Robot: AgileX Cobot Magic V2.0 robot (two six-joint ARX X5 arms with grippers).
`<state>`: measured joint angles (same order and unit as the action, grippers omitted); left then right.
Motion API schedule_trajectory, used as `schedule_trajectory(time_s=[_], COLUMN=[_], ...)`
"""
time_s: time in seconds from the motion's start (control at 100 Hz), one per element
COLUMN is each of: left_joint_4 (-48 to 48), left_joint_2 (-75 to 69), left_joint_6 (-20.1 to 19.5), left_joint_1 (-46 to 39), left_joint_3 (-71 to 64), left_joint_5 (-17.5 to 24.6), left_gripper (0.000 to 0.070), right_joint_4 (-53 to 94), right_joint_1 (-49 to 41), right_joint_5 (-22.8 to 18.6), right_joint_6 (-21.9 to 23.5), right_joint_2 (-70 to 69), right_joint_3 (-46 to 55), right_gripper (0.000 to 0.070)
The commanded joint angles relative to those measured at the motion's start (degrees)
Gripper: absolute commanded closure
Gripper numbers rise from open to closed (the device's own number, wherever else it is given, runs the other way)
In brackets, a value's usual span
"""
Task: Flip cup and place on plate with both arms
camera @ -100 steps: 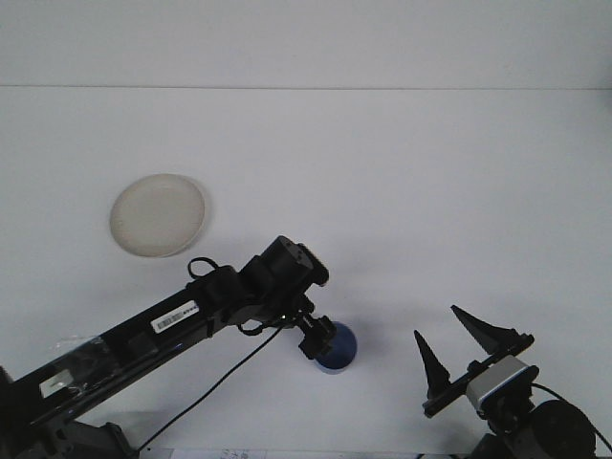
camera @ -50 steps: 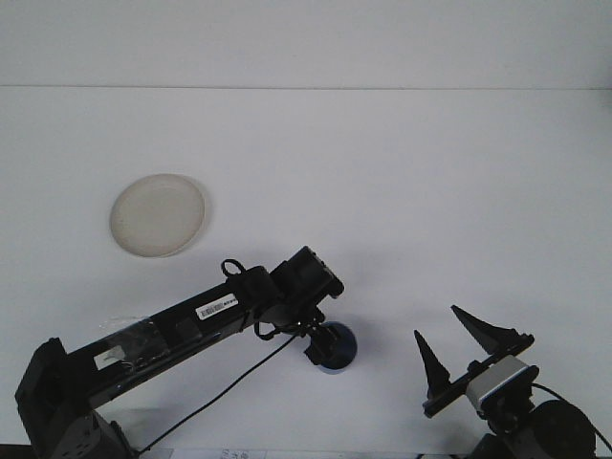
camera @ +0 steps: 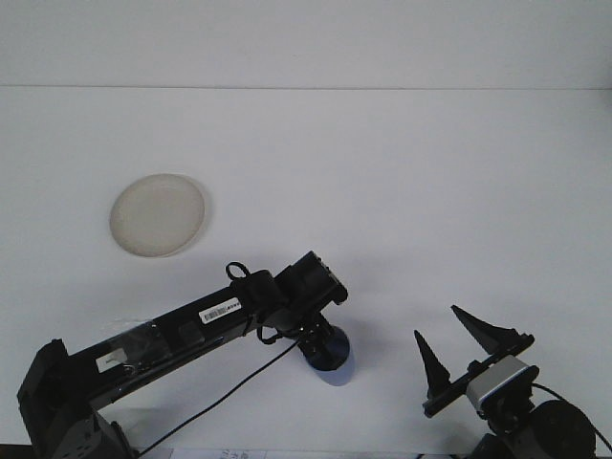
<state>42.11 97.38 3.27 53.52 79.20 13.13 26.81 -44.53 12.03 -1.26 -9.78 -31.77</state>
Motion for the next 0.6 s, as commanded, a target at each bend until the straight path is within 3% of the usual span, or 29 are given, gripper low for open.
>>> schedule_trajectory(time_s=[0.0, 0.18, 0.43, 0.59], left_joint_4=[0.39, 5.38, 14.03, 14.95], left_joint_2=[0.94, -2.03, -11.34, -14.12], left_joint_6=[-0.74, -2.38, -4.48, -4.81], left_joint_1=[0.48, -0.09, -9.57, -24.00], left_joint_3=[2.58, 7.23, 10.67, 10.67], left_joint_5=[-0.37, -5.99, -19.39, -20.00], left_gripper=[0.0694, 0.0694, 0.0696, 0.0695], right_joint_4=[-0.70, -0.63, -0.61, -0.61], right_joint_1=[-0.50, -0.50, -0.50, -0.50], right_joint_5=[0.07, 0.07, 0.07, 0.04], right_joint_6=[-0.28, -0.26, -0.26, -0.26], right_joint_2=[0.04, 0.04, 0.04, 0.04], right_joint_3=[-0.42, -0.42, -0.42, -0.42], right_gripper=[0.0223, 0.0223, 0.0223, 0.0223])
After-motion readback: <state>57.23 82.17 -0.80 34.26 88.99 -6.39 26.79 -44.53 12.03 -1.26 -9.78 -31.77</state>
